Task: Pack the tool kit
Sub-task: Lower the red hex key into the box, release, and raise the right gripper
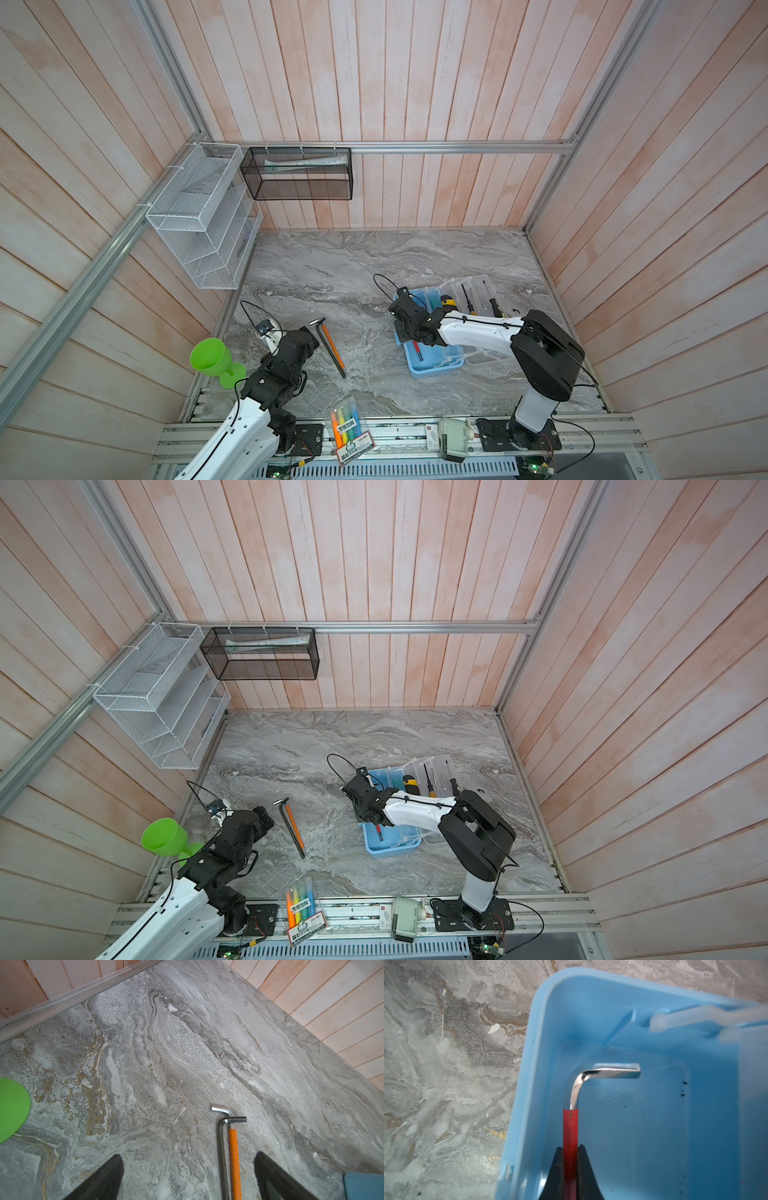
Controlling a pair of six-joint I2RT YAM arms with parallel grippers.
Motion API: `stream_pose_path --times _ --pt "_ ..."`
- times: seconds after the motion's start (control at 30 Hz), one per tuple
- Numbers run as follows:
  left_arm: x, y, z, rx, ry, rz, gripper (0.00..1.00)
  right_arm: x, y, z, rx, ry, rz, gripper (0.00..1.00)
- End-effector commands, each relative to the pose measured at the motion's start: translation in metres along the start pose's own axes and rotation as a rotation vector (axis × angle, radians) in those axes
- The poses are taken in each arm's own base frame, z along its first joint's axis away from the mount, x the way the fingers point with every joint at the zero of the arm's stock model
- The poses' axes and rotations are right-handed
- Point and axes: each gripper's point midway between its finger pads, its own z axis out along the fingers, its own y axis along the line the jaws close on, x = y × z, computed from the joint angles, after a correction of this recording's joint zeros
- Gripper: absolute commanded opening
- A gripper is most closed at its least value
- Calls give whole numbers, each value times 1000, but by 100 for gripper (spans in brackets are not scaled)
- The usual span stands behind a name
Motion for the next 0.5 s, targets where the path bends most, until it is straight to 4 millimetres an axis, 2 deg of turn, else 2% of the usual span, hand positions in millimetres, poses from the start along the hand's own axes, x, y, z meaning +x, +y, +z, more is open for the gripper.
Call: stream_pose_path --times 0.0,0.07,0.3,0.4,0.47 --pt "3 1 2 4 3 11 100 -2 -2 4 18 2 -14 7" --pt "3 1 2 4 4 12 100 -3 -2 4 25 4 -19 14" --pt "3 2 2 3 3 11 100 -13 -9 -8 68 -3 -40 28" --pt "3 2 2 3 3 11 100 -30 -10 -30 103 -26 -57 30" --pt "4 2 2 2 5 12 100 -46 -4 -54 116 -77 -90 32"
